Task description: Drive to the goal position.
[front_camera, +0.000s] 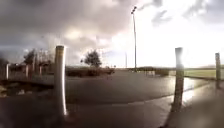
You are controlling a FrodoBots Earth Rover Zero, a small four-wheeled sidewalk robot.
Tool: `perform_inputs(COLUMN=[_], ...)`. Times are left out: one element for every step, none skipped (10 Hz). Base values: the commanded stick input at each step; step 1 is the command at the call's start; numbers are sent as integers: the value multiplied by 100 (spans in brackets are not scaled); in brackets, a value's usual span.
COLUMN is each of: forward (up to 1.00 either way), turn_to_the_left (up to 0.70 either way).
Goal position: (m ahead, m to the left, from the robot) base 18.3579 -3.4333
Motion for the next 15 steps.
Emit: perform_inputs(forward=[60, 60, 60, 67, 70, 70, 70, 70, 70, 70, 69, 60, 35, 11, 9], turn_to_the_left=[-15, -15, -15, -14, -14, -14, -14, -14, -14, -14, -14, -14, -35, -43, -34])
